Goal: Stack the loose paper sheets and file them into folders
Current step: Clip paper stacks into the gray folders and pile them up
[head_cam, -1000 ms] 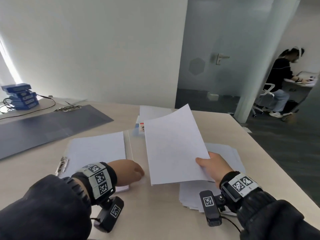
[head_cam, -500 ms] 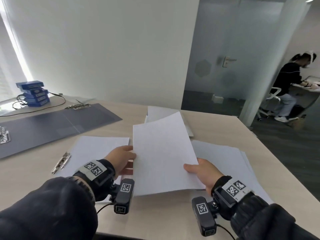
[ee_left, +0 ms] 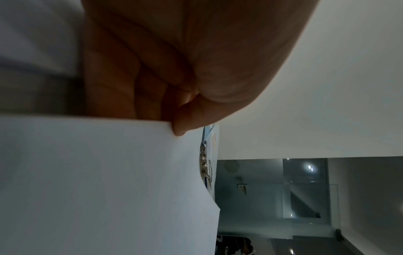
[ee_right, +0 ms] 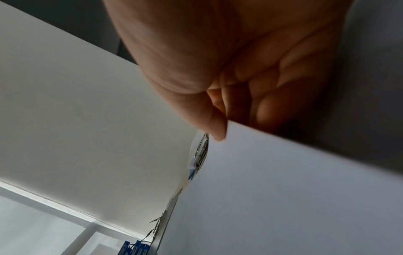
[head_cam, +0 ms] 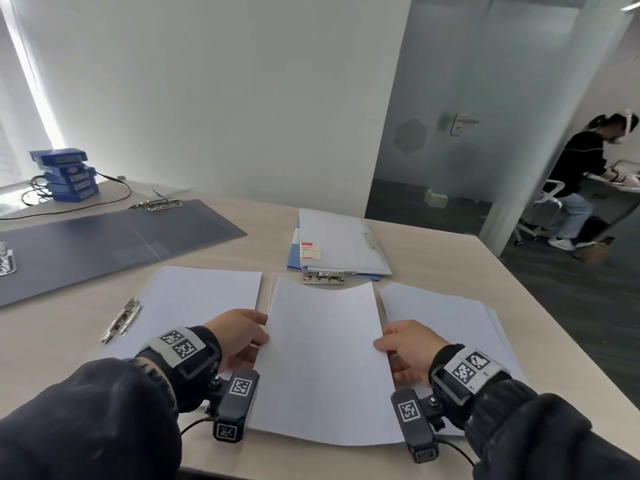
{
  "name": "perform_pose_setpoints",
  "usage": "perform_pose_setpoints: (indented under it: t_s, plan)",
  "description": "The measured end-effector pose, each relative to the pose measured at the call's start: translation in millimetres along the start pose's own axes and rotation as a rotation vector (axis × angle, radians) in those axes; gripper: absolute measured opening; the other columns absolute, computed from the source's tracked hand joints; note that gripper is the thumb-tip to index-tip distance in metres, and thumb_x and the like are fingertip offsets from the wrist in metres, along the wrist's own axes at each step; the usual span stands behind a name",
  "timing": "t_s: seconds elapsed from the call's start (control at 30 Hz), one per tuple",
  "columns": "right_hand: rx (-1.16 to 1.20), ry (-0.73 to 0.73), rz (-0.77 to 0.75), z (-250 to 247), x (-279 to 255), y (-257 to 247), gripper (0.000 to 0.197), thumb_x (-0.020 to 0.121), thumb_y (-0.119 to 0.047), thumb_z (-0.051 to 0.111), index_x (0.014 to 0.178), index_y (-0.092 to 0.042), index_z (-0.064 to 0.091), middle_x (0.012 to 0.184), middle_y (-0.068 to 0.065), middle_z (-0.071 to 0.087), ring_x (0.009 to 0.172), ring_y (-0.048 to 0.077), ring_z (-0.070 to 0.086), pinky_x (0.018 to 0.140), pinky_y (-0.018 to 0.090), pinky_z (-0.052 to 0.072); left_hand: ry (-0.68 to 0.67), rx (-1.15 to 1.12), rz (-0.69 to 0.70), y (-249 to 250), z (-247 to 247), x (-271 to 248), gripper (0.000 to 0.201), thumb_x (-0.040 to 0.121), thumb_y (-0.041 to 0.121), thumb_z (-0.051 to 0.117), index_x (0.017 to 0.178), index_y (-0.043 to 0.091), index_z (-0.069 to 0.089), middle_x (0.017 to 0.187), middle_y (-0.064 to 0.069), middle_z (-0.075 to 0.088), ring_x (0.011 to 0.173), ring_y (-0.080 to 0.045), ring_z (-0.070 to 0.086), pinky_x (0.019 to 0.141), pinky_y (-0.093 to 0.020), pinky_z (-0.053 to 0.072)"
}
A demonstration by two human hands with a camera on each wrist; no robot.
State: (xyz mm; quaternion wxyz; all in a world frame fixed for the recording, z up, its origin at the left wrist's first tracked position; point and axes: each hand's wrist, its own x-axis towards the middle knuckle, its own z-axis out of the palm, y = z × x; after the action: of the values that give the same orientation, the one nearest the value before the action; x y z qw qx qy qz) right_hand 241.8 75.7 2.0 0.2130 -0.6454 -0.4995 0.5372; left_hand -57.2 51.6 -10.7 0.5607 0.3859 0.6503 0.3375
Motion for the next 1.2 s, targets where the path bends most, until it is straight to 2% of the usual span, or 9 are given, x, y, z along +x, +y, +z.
perform_pose_setpoints:
  t_s: [0.1,0.27,0.43,0.6,0.77,0.93,1.0,1.07,1.2]
  plan:
    - [-0.006,0.047,-0.031,1.8,9.7,-4.4,0.025,0.094,-0.003,0.057,0.116,0.006,0.06,0.088,0.017,0.069,0.071,0.028,0.065,0.061,0.034,0.055,-0.01,-0.022,0.003,2.8,-1.3,3.4,0.029,0.097,-0.01,0.045,0.11,0.007,0.064,0.079,-0.014,0.076,0.057,-0.027,0.07,0.055,-0.035,0.062]
    - [0.005,0.062,-0.023,-3.8,19.6,-7.7,0.017,0.094,-0.003,0.057,0.11,0.0,0.063,0.085,0.015,0.069,0.066,0.027,0.064,0.06,0.033,0.052,-0.015,-0.022,-0.001,7.6,-2.9,11.4,0.028,0.098,-0.01,0.044,0.108,0.007,0.063,0.073,-0.011,0.075,0.051,-0.024,0.069,0.053,-0.033,0.06]
    - [0.011,0.059,-0.018,-7.1,29.2,-9.4,0.022,0.095,-0.004,0.059,0.115,0.002,0.064,0.089,0.017,0.073,0.072,0.029,0.066,0.061,0.034,0.055,-0.024,-0.022,-0.003,10.1,-1.8,19.0,0.029,0.097,-0.01,0.044,0.111,0.007,0.063,0.079,-0.013,0.076,0.059,-0.029,0.071,0.063,-0.039,0.061]
    - [-0.017,0.047,-0.014,-9.4,36.4,-9.5,0.019,0.095,-0.002,0.058,0.109,-0.007,0.069,0.087,0.013,0.077,0.065,0.024,0.069,0.059,0.031,0.057,-0.041,0.004,-0.035,10.3,0.5,21.2,0.03,0.097,-0.011,0.042,0.116,0.003,0.06,0.086,-0.019,0.075,0.058,-0.03,0.071,0.046,-0.034,0.057]
    - [-0.05,0.03,-0.002,-11.2,40.8,-8.8,0.021,0.095,-0.001,0.057,0.108,-0.013,0.067,0.088,0.012,0.077,0.066,0.024,0.067,0.064,0.034,0.056,-0.05,0.027,-0.036,8.6,0.8,22.5,0.031,0.097,-0.011,0.041,0.119,0.003,0.058,0.087,-0.02,0.075,0.057,-0.03,0.071,0.043,-0.034,0.055]
    - [-0.044,0.07,-0.036,-15.8,46.0,-14.3,0.019,0.096,0.0,0.058,0.107,-0.013,0.064,0.097,0.017,0.076,0.068,0.027,0.068,0.062,0.035,0.056,-0.07,0.018,-0.047,15.0,1.2,23.2,0.028,0.098,-0.006,0.048,0.12,0.009,0.058,0.097,-0.021,0.076,0.067,-0.032,0.074,0.05,-0.041,0.06]
    - [-0.07,0.088,-0.044,-18.4,49.5,-17.1,0.019,0.095,-0.001,0.059,0.108,-0.015,0.063,0.094,0.015,0.076,0.066,0.026,0.067,0.058,0.033,0.055,-0.063,0.013,-0.038,18.7,2.6,22.1,0.025,0.098,0.0,0.056,0.12,0.012,0.058,0.103,-0.021,0.076,0.076,-0.033,0.075,0.063,-0.051,0.064]
    - [-0.114,0.099,-0.048,-21.1,53.3,-18.6,0.023,0.094,-0.002,0.06,0.111,-0.017,0.063,0.087,0.011,0.076,0.061,0.025,0.065,0.057,0.031,0.053,-0.05,0.003,-0.025,20.4,4.7,23.7,0.025,0.098,0.008,0.06,0.121,0.013,0.058,0.106,-0.02,0.075,0.076,-0.032,0.075,0.073,-0.053,0.063]
    - [-0.176,0.104,-0.045,-26.2,59.1,-20.0,0.028,0.092,-0.004,0.063,0.116,-0.018,0.064,0.086,0.01,0.076,0.063,0.026,0.066,0.067,0.039,0.054,-0.008,0.007,0.018,23.9,8.4,23.7,0.016,0.099,0.013,0.059,0.115,0.012,0.062,0.093,-0.013,0.073,0.062,-0.025,0.072,0.063,-0.042,0.062]
